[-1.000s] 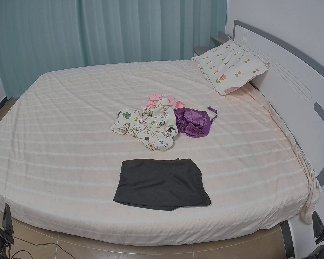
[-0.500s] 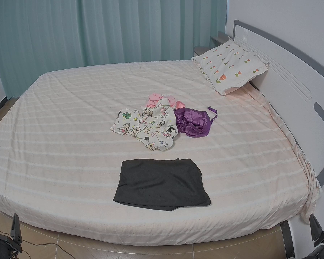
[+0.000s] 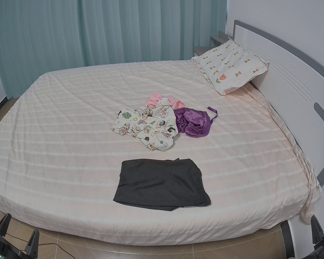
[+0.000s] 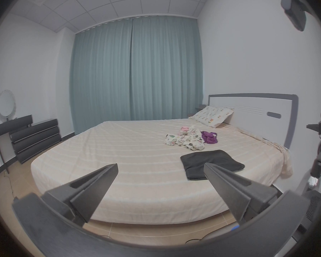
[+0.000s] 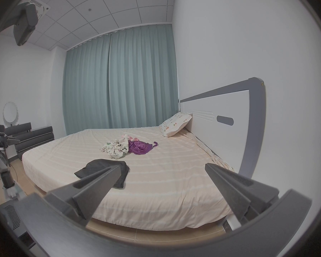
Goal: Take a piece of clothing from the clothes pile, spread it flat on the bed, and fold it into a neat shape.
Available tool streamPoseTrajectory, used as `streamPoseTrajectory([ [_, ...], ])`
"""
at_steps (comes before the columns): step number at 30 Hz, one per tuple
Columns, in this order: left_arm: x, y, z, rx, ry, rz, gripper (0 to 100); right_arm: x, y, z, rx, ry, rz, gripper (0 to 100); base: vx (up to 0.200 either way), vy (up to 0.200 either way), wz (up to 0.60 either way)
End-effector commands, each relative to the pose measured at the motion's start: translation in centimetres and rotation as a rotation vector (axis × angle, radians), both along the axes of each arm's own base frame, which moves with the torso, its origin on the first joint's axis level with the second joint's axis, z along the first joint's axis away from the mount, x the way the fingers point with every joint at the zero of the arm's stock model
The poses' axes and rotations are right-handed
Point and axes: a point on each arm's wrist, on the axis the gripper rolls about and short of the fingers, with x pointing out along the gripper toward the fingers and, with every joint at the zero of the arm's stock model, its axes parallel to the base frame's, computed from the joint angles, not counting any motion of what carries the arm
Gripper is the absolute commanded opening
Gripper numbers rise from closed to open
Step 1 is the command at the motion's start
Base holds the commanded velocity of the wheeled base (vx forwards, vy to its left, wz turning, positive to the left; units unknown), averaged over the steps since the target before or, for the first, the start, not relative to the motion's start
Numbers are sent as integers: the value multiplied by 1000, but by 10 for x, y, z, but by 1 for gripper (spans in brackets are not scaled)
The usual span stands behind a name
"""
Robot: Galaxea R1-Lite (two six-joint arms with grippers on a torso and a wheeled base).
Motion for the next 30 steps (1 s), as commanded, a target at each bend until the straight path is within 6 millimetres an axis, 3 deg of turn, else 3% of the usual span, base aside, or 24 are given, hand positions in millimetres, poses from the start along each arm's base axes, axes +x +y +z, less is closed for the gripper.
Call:
streamPoseTrajectory([
  [1, -5, 2, -5, 12, -63, -102, 100, -1, 0, 0, -19, -22, 7, 100, 0, 0, 0],
  [8, -6, 2, -6, -14, -67, -69, 100, -1, 2, 0, -93, -44, 63, 100, 0, 0, 0],
  [14, -6, 2, -5, -13, -69, -56, 100, -1, -4, 1, -120, -26, -170, 100, 0, 0, 0],
  [30, -5, 3, -5, -15, -71, 14, 100, -1, 1, 0, -96, -43, 60, 100, 0, 0, 0],
])
